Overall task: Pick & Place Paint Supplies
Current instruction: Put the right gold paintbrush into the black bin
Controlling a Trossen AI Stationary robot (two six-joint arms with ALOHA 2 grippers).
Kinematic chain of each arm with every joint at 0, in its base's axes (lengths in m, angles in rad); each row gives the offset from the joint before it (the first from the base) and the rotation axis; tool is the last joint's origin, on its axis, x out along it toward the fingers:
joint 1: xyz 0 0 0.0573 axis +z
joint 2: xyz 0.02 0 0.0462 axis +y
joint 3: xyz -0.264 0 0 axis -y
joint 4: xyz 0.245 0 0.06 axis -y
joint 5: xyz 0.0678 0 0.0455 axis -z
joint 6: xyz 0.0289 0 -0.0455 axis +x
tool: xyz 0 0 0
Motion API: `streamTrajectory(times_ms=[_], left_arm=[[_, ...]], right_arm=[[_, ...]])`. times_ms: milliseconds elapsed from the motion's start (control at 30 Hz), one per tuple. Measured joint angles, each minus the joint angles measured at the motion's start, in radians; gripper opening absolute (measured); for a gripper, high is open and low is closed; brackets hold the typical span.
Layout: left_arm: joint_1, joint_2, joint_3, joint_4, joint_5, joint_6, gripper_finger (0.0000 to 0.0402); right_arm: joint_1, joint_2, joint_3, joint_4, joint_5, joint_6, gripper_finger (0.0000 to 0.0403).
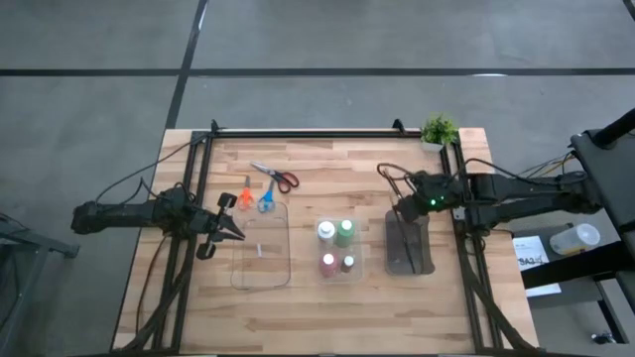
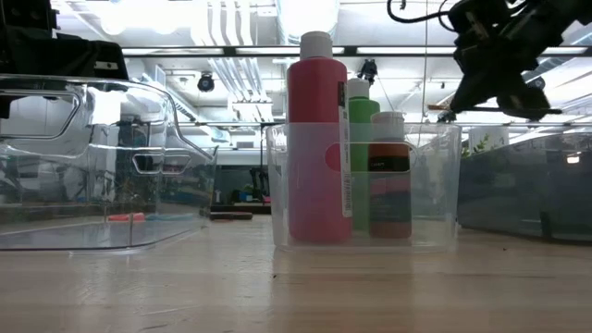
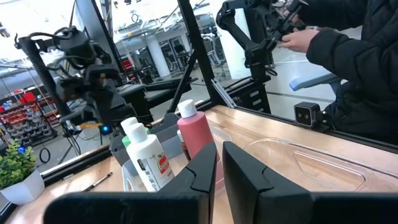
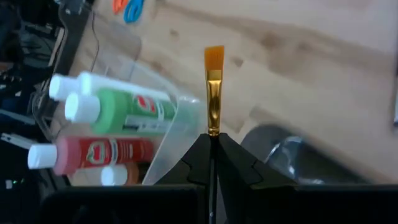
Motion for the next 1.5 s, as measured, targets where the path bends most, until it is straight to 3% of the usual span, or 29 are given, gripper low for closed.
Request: streamTrajectory(times_ms=[367,600,900,1500], left_arm=[[0.000,0.000,0.000,0.000,0.000,0.000,0.0035],[0.000,0.000,0.000,0.000,0.000,0.000,0.0035],[0.000,0.000,0.000,0.000,0.000,0.000,0.0035],[0.000,0.000,0.000,0.000,0.000,0.000,0.0035]], right_arm=[[0.329,0.008,-0.007,0.000,0.209,0.265,0.0013],[0.468,0.064,-0.018,-0.057,0.287,0.479,0.0013],[0.497,0.122,-0.022,-0.128,0.365,0.674,0.0013],[0.497,0.244,-0.085,-0.124,0.358,0.839,0.0012]])
